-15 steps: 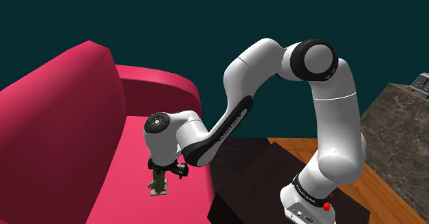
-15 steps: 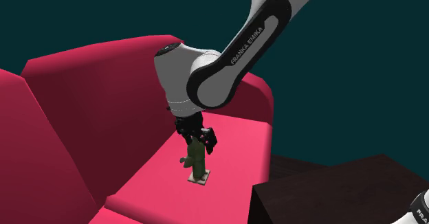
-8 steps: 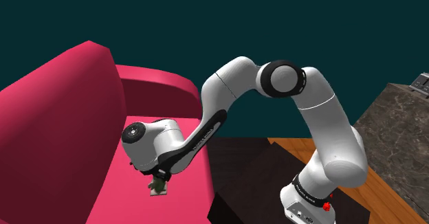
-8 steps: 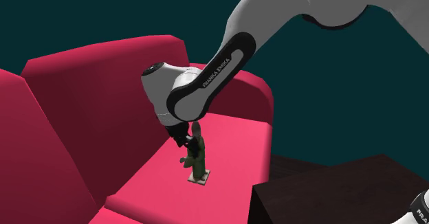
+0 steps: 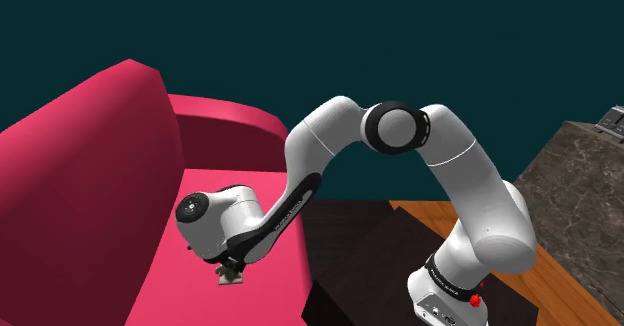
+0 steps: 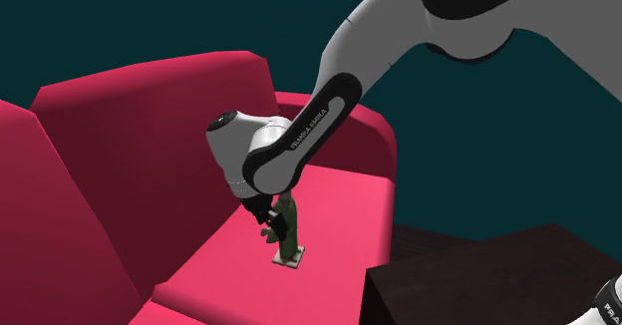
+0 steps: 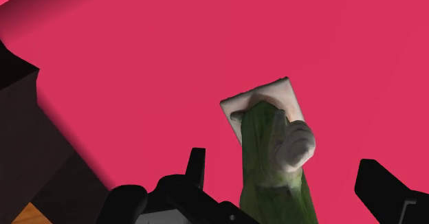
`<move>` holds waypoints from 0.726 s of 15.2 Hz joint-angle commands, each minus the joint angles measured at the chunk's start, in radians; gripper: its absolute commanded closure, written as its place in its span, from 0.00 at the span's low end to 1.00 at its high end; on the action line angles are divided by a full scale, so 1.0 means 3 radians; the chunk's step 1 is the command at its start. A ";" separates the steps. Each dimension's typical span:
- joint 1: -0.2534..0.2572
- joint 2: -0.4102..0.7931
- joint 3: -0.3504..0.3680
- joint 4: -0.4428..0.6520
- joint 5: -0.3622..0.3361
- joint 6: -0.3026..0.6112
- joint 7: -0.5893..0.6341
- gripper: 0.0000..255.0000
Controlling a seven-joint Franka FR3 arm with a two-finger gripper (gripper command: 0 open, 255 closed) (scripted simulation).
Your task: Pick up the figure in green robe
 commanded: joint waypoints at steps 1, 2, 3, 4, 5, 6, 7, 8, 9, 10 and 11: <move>0.0003 0.0020 -0.0011 0.0013 -0.0010 0.0010 0.0000 0.00; 0.0002 0.0018 -0.0011 0.0009 -0.0010 0.0012 0.0001 1.00; 0.0003 0.0021 -0.0012 0.0013 -0.0010 0.0011 0.0000 1.00; 0.0002 0.0020 -0.0012 0.0012 -0.0010 0.0012 0.0000 1.00; 0.0002 0.0020 -0.0012 0.0012 -0.0011 0.0012 0.0000 1.00; 0.0002 0.0019 -0.0012 0.0012 -0.0010 0.0012 0.0000 1.00; 0.0001 0.0019 -0.0012 0.0011 -0.0010 0.0012 0.0000 1.00; 0.0001 0.0019 -0.0012 0.0010 -0.0010 0.0012 0.0000 1.00; 0.0002 0.0019 -0.0012 0.0010 -0.0011 0.0013 0.0001 1.00; 0.0002 0.0020 -0.0012 0.0012 -0.0010 0.0012 0.0000 1.00; 0.0003 0.0020 -0.0011 0.0014 -0.0010 0.0010 0.0000 1.00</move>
